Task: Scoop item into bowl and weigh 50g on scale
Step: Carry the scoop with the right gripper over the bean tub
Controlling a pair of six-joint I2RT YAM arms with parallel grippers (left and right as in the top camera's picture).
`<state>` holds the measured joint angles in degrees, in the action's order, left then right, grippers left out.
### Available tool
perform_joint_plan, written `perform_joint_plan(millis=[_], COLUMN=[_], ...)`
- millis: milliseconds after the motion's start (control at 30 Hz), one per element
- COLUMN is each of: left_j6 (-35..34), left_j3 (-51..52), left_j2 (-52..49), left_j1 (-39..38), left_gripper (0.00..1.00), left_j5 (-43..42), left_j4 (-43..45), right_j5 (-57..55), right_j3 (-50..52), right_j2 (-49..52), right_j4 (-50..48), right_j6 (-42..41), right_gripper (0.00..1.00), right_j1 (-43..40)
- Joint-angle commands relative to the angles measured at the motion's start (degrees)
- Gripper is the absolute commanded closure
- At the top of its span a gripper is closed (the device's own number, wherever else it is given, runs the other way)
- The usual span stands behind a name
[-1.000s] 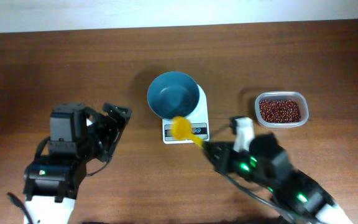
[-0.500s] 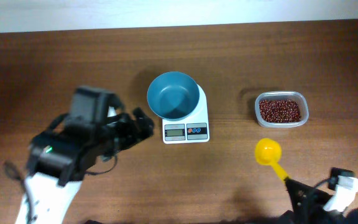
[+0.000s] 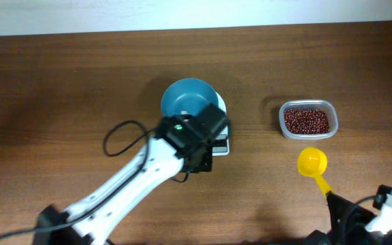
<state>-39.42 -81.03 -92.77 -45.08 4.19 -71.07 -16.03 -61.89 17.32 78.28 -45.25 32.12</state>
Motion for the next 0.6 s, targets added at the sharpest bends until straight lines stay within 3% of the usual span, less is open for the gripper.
perform_joint_plan(millis=[0, 100, 267, 467, 567], left_j6=[0.5, 1.0, 10.7, 12.4, 13.8], left_j3=[-0.8, -0.8, -0.5, 1.6, 2.3], left_j2=[-4.8, -5.8, -5.8, -5.8, -5.8], left_j1=[-0.7, -0.7, -0.7, 1.6, 1.6], left_gripper=[1.0, 1.0, 1.0, 1.0, 1.0], left_j5=[3.3, 2.7, -4.4, -3.8, -3.8], left_j4=[1.4, 1.9, 7.8, 10.2, 9.9], right_j5=[-3.8, -6.1, -8.1, -8.2, -7.5], right_j3=[-0.7, -4.5, -15.2, -19.4, -19.1], right_j2=[9.8, 19.1, 31.7, 34.3, 34.4], right_j4=[-0.1, 0.8, 9.5, 12.7, 12.8], right_j6=[-0.4, 1.9, 2.5, 2.3, 8.4], right_gripper=[0.96, 0.96, 0.96, 0.96, 0.96], right_j1=[-0.3, -0.3, -0.5, -7.2, -10.0])
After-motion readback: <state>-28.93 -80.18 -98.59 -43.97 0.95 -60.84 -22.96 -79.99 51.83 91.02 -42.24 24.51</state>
